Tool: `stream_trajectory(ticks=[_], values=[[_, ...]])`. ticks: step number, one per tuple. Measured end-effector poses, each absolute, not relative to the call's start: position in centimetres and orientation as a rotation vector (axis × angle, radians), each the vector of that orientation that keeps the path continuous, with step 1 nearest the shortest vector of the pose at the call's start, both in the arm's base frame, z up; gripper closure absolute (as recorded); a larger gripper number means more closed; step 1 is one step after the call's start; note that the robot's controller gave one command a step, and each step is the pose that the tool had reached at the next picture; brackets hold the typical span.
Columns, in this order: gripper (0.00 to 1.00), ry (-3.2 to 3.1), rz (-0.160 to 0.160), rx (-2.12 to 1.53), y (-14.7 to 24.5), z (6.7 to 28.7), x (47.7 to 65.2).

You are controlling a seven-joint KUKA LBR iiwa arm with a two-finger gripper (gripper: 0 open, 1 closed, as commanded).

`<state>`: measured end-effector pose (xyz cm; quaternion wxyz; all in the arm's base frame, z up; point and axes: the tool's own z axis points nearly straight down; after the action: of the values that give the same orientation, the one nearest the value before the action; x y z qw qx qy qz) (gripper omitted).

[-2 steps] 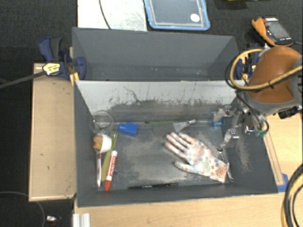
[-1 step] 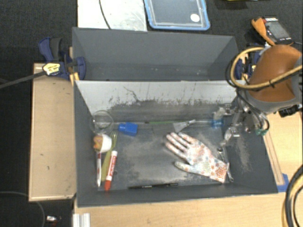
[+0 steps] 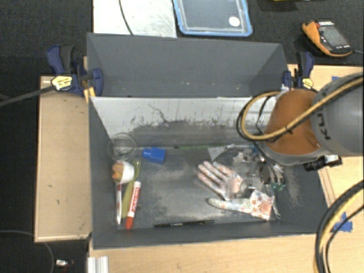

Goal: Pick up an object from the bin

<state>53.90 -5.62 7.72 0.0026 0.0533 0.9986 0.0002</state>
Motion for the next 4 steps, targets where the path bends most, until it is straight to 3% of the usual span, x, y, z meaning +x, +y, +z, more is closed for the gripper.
stream_trajectory(ticks=[1, 2, 3, 4], values=[[0.00, 3.133, -0.004, -0.016, -5.4, 10.8, 53.7], [0.00, 3.134, 0.002, 0.089, -5.1, 8.4, 53.8], [0.00, 3.124, -0.003, -0.030, -7.4, 7.1, 52.0], [1.00, 3.129, 0.004, 0.093, -5.5, 7.8, 53.3]])
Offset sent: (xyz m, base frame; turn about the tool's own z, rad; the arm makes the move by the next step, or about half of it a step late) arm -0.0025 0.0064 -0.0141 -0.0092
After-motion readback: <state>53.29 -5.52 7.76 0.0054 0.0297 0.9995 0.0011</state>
